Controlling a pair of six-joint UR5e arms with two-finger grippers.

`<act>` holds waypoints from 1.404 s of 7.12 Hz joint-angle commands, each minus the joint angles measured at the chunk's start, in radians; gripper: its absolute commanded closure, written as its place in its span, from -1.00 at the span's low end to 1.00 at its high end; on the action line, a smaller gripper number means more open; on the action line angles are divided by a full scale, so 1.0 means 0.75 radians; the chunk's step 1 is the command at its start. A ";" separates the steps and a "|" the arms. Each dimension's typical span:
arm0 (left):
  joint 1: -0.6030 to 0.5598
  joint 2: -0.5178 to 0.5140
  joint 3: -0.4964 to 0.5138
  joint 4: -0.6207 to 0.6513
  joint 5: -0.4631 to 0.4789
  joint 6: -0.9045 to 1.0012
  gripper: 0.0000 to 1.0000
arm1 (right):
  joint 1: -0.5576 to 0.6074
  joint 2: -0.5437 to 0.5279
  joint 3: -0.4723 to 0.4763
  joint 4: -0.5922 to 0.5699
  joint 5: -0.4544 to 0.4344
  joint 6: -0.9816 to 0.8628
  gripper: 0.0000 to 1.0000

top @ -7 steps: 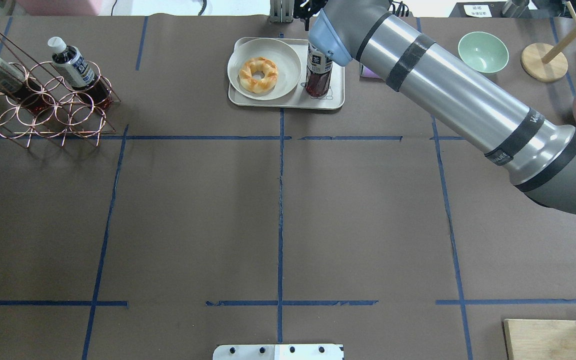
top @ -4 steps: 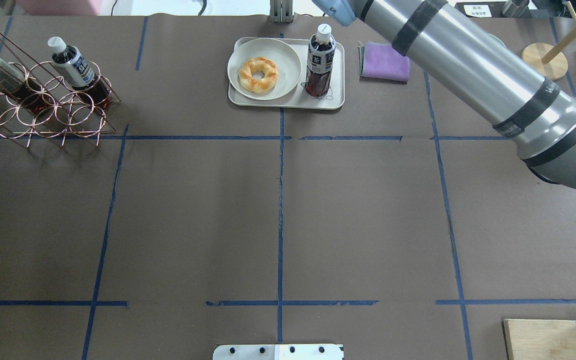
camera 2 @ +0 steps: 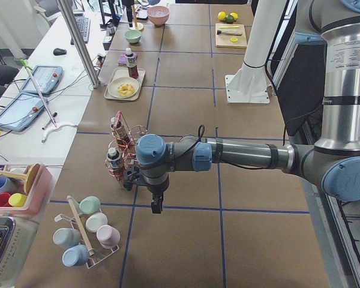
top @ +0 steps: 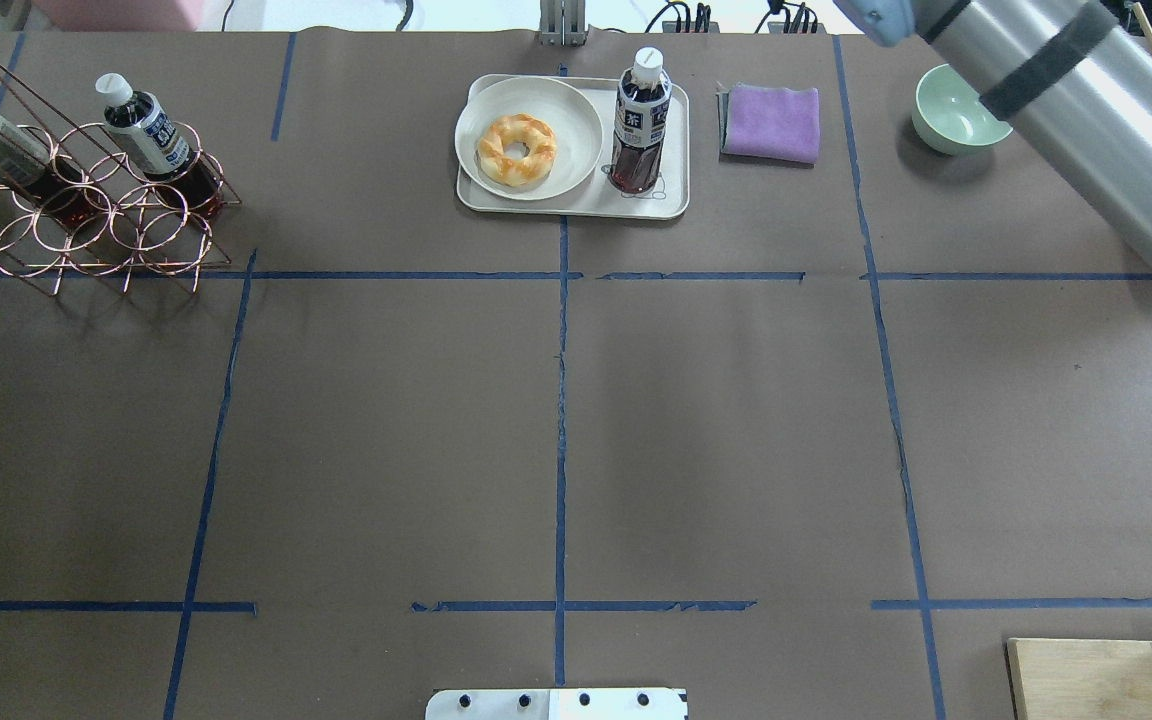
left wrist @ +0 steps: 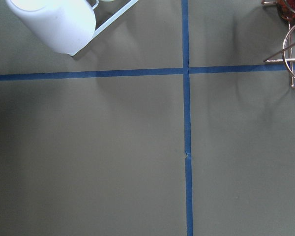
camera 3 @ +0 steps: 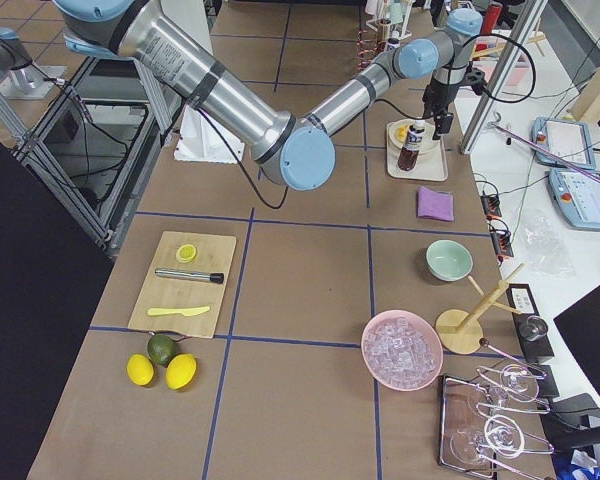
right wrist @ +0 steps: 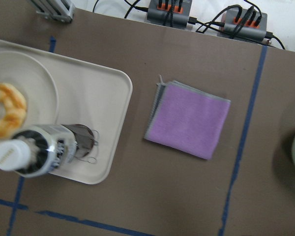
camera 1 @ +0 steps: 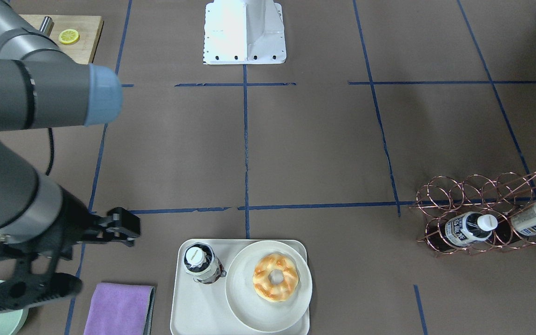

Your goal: Place tea on tray

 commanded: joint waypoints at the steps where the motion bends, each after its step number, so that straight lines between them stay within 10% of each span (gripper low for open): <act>1: 0.000 0.000 0.001 -0.018 0.002 -0.001 -1.00 | 0.121 -0.355 0.273 -0.045 0.024 -0.329 -1.00; 6: 0.002 0.002 0.001 -0.018 0.010 -0.001 -1.00 | 0.334 -1.030 0.507 -0.027 0.020 -0.701 -1.00; 10: 0.004 0.020 0.025 -0.034 0.010 0.001 -1.00 | 0.399 -1.299 0.671 -0.027 0.087 -0.682 -1.00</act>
